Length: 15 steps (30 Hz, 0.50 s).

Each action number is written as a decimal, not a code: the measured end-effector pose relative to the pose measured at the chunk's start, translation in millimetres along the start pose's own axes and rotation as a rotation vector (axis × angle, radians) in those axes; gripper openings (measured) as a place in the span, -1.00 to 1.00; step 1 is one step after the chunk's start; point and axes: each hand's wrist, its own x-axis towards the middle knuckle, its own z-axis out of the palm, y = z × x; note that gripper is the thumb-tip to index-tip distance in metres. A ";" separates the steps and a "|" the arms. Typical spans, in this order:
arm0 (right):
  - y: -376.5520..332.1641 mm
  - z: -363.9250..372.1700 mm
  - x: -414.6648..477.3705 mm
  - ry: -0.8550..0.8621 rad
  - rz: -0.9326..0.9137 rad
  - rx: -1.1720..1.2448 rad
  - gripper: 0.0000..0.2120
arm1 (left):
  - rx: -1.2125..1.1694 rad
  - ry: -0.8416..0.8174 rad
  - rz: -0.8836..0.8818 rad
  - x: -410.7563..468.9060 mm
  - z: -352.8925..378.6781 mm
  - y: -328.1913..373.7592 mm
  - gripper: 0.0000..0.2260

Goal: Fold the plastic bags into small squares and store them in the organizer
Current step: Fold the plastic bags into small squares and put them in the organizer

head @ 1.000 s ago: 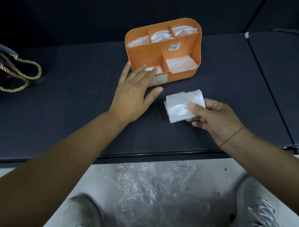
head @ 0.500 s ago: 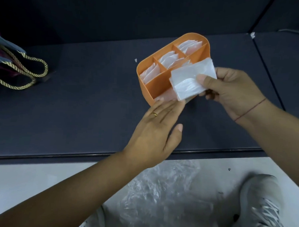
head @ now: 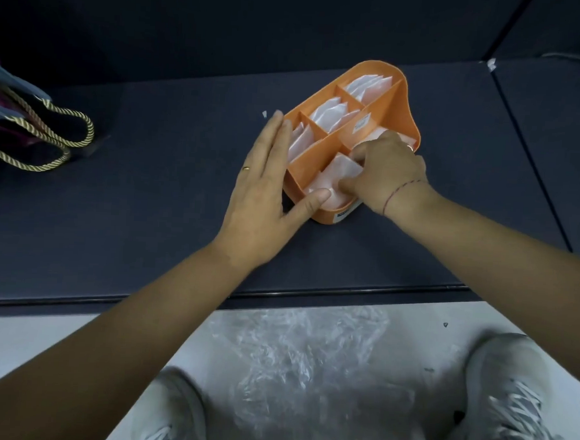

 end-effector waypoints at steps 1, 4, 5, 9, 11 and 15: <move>-0.6 0.7 -2.8 0.056 -0.021 -0.021 -0.77 | 0.029 0.010 -0.001 -3.7 1.1 2.6 -0.21; 3.8 -0.7 -18.6 0.258 -0.069 0.065 -0.51 | 0.108 0.026 -0.008 -12.2 3.6 10.0 -0.23; 8.4 -1.3 -24.1 0.299 -0.072 0.124 -0.52 | 0.136 0.036 -0.006 -15.0 4.7 12.4 -0.24; 29.4 -3.7 -45.3 0.277 -0.035 0.310 -0.75 | 0.201 0.069 -0.011 -28.5 11.1 23.4 -0.26; 36.4 0.8 -52.3 0.189 0.007 0.330 -0.73 | 0.206 0.072 -0.020 -35.4 14.5 28.6 -0.26; 40.0 6.7 -39.9 0.094 0.047 0.455 -0.78 | 0.216 0.094 -0.005 -40.1 17.7 32.6 -0.28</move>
